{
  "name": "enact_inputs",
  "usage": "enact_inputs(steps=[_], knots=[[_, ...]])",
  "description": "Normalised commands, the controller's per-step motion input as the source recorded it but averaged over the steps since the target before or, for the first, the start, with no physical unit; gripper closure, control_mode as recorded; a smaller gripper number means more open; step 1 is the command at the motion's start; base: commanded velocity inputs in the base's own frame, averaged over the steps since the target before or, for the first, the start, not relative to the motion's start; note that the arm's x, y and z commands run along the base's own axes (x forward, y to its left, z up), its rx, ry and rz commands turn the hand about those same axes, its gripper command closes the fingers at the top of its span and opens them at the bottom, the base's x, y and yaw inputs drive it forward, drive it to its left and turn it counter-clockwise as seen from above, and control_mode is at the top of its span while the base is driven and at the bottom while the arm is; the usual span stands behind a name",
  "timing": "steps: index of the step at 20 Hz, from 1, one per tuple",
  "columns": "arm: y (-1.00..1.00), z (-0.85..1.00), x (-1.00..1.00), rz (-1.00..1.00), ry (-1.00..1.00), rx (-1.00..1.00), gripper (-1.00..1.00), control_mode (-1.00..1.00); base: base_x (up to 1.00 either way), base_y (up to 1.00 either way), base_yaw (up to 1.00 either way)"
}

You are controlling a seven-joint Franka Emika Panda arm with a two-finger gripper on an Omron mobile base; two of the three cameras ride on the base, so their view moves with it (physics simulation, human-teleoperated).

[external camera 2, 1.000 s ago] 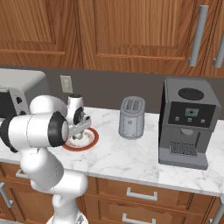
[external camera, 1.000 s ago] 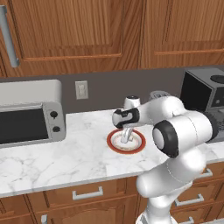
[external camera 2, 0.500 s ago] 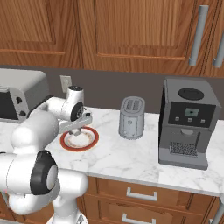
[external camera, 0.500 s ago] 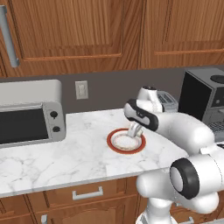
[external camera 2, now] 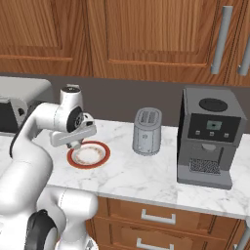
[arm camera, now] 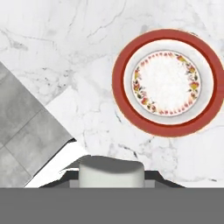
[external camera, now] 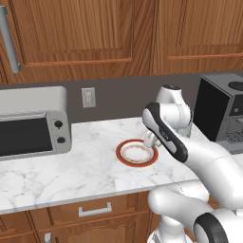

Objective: Pick up the marshmallow and place it in the cup of hot chocolate on the dining counter.

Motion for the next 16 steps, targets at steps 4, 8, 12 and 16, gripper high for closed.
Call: enact_inputs(steps=[4,8,12,16], knots=[[-0.14,0.59,-0.66,0.0,0.0,-0.04,1.0,-1.0,0.0,0.0,0.0],[-0.22,0.55,-0.61,0.0,-0.01,-0.05,1.0,-1.0,0.0,0.0,0.0],[-0.24,0.49,-0.49,0.0,-0.02,-0.05,1.0,-1.0,0.0,0.0,0.0],[-0.19,0.44,-0.36,0.0,-0.02,-0.06,1.0,-1.0,0.0,0.0,0.0]])
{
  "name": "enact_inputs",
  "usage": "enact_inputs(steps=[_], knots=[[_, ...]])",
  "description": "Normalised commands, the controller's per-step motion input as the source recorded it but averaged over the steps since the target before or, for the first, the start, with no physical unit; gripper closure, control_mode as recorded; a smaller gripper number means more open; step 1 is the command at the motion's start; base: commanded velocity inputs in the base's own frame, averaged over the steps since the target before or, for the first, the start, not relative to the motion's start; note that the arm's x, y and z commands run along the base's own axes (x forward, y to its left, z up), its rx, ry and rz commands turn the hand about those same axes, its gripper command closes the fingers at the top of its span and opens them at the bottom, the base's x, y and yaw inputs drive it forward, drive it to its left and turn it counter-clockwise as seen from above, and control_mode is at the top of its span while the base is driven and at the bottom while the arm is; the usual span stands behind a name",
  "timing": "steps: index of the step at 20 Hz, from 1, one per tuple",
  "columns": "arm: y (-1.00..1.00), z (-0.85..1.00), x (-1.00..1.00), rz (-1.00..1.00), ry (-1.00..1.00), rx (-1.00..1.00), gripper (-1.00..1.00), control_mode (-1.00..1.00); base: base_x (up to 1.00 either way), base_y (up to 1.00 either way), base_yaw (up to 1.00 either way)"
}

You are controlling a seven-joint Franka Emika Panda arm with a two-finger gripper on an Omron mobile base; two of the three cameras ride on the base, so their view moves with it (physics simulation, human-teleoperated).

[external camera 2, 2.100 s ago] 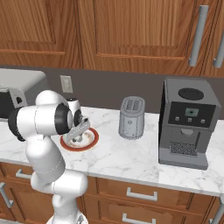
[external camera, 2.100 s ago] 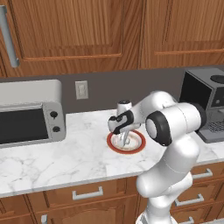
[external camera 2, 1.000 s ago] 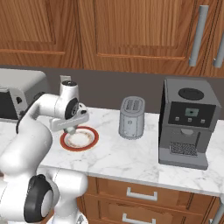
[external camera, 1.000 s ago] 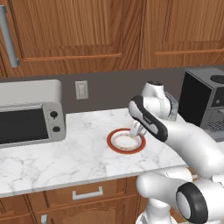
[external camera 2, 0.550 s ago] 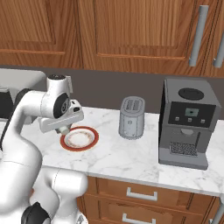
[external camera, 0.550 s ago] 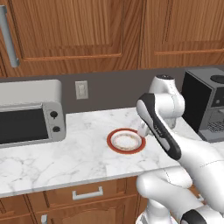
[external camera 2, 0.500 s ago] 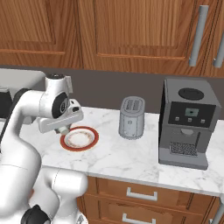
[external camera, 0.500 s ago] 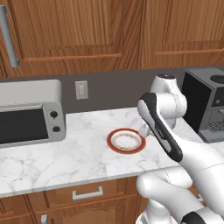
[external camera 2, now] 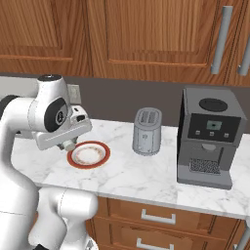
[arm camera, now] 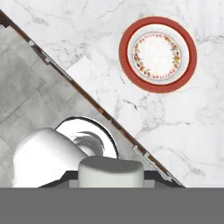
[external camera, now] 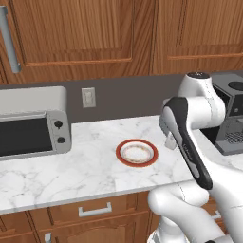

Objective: Pick up the marshmallow and place it in the cup of hot chocolate on the dining counter.

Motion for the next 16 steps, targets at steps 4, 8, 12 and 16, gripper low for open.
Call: enact_inputs(steps=[4,8,12,16], knots=[[-0.13,0.46,-0.34,0.0,-0.01,-0.01,1.0,-1.0,0.0,0.0,0.0],[-0.06,0.6,-0.35,0.0,0.0,0.0,1.0,-1.0,0.0,0.0,0.0],[-0.03,0.51,-0.33,0.0,-0.02,0.0,1.0,-1.0,0.0,0.0,0.0],[0.0,0.08,-0.21,0.0,-0.01,0.0,1.0,-1.0,0.0,0.0,0.0]])
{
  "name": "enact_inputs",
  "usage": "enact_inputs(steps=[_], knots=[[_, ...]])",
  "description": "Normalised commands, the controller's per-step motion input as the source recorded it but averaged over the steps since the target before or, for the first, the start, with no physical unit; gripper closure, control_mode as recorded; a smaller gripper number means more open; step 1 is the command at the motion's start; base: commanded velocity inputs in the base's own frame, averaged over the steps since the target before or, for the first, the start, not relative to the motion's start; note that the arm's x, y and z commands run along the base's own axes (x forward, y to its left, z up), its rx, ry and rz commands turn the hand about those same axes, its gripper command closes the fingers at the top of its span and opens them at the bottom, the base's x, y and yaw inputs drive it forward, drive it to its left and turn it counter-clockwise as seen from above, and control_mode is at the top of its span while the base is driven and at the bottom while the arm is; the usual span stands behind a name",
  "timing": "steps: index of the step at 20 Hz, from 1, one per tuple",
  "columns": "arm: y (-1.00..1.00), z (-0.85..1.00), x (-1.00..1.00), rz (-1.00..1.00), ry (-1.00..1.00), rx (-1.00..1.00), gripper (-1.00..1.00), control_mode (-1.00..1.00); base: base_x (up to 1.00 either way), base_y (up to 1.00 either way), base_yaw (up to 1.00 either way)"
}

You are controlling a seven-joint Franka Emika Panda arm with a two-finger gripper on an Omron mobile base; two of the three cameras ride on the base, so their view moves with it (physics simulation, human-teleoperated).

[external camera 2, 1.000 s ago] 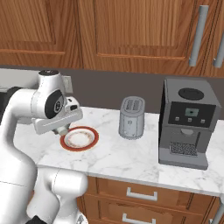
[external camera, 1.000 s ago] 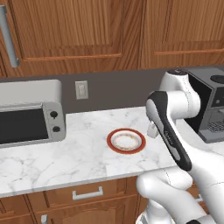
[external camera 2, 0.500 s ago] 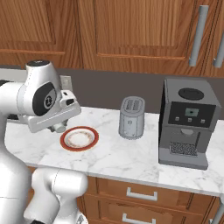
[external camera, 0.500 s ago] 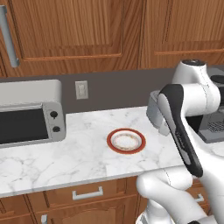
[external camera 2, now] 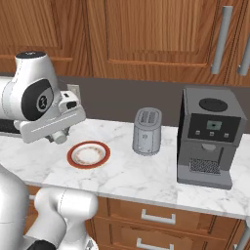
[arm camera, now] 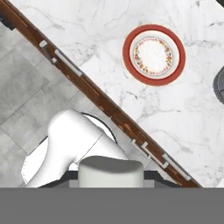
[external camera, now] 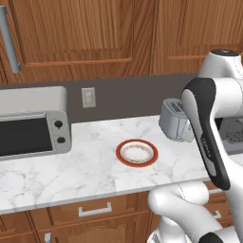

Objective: Pick up the marshmallow and place it in the cup of hot chocolate on the dining counter.

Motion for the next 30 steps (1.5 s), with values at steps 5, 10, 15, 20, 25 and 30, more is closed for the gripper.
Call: enact_inputs(steps=[5,10,15,20,25,30], knots=[[0.0,0.0,0.0,0.0,0.0,0.0,1.0,-1.0,0.0,0.0,0.0],[0.0,0.0,0.0,0.0,0.0,0.0,1.0,-1.0,0.0,0.0,0.0],[0.0,0.0,-0.05,0.0,0.0,0.0,1.0,1.0,-0.2,0.0,0.0],[0.0,0.0,0.0,0.0,0.0,0.0,1.0,1.0,-0.94,-0.09,0.0],[0.0,0.0,0.0,0.0,0.0,0.0,1.0,1.0,-0.96,0.03,0.23],[0.0,0.0,0.0,0.0,0.0,0.0,1.0,1.0,-0.49,0.09,0.88]])
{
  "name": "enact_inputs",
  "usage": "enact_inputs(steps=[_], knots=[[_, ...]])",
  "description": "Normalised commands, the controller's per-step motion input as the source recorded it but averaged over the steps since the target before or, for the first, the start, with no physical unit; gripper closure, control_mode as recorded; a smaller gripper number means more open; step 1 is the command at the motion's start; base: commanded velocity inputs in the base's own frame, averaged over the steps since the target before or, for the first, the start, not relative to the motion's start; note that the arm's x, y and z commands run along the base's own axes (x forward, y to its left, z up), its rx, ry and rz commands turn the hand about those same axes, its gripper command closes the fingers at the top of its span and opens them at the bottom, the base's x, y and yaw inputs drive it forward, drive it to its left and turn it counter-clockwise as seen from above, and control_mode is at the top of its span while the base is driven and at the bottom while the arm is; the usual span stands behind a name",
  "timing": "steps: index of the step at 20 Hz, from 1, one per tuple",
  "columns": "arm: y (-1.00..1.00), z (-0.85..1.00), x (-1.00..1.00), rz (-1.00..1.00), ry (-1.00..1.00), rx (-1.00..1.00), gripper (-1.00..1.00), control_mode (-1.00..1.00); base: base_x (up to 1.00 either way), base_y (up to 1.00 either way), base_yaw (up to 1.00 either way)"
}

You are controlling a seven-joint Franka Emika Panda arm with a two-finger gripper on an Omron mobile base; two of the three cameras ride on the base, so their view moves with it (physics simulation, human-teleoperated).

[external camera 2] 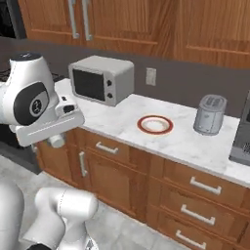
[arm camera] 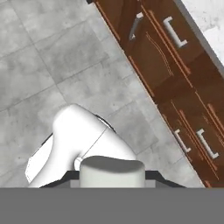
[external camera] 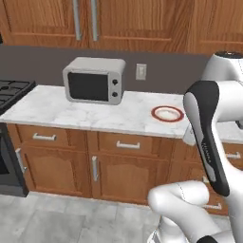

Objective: Pick up the marshmallow and place it in the cup of hot chocolate on the dining counter.

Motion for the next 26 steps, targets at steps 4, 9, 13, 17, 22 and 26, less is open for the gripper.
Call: enact_inputs(steps=[4,9,13,17,22,26], knots=[[0.0,0.0,0.0,0.0,0.0,0.0,1.0,1.0,-0.06,0.0,1.0],[0.0,0.0,0.0,0.0,0.0,0.0,1.0,1.0,0.0,0.0,1.0],[0.0,0.0,0.0,0.0,0.0,0.0,1.0,1.0,-0.01,0.0,1.0],[0.0,0.0,0.0,0.0,0.0,0.0,1.0,1.0,0.0,0.02,0.83],[0.0,0.0,0.0,0.0,0.0,0.0,1.0,1.0,0.03,0.05,0.75],[0.0,0.0,0.0,0.0,0.0,0.0,1.0,1.0,0.06,0.0,0.7]])
